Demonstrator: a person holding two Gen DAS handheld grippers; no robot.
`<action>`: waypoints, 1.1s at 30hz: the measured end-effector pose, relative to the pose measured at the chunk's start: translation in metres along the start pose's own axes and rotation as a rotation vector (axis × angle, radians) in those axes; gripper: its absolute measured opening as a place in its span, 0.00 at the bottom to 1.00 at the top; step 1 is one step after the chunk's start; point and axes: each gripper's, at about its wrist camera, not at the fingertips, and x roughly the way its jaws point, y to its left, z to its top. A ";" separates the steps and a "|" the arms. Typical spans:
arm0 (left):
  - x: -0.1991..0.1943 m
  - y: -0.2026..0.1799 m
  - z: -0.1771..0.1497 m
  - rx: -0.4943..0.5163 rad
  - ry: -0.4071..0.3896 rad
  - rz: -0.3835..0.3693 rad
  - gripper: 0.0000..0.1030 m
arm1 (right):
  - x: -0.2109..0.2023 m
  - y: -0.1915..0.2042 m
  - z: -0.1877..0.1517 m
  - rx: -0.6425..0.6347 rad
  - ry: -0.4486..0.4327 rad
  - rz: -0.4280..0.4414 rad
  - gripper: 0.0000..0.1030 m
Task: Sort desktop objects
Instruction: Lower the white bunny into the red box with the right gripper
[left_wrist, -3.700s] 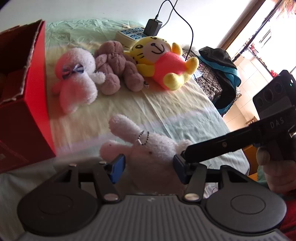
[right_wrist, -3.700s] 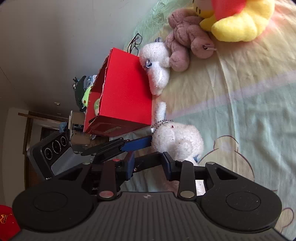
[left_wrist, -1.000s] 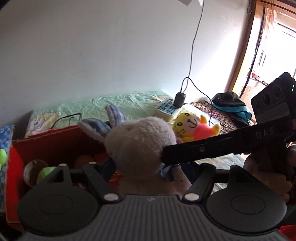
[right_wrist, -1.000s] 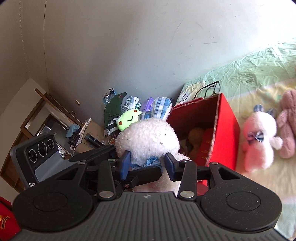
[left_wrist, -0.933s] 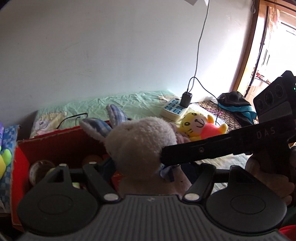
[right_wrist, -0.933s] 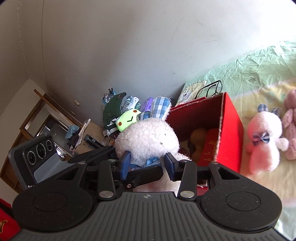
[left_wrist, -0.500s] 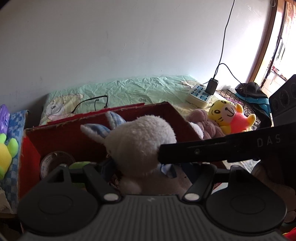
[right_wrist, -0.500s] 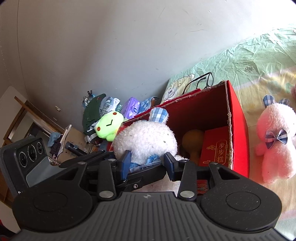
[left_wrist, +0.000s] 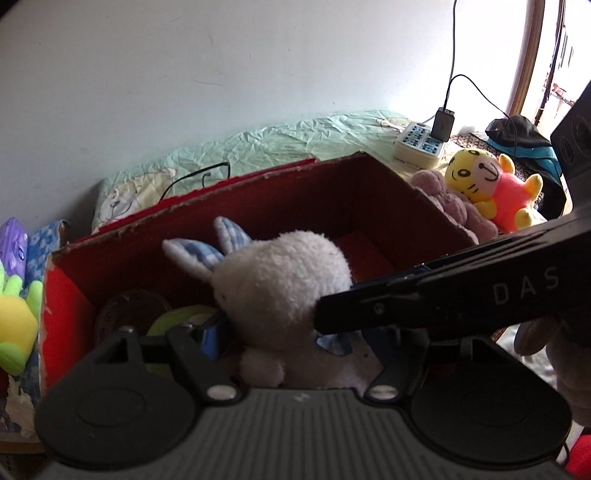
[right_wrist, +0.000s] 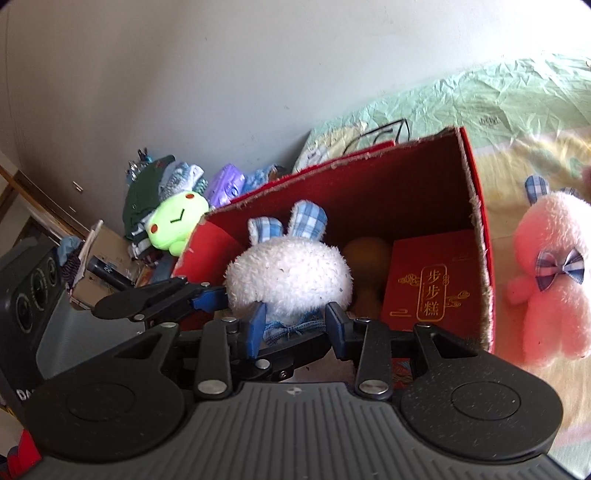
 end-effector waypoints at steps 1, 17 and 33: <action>0.000 -0.001 -0.001 0.014 0.001 0.012 0.72 | 0.003 0.001 0.001 0.002 0.021 -0.013 0.39; -0.027 -0.007 -0.011 0.029 -0.048 0.039 0.73 | -0.004 0.005 0.008 -0.027 0.059 -0.101 0.32; -0.033 0.004 -0.022 -0.116 -0.029 0.027 0.70 | -0.003 0.010 0.004 0.022 0.070 -0.012 0.28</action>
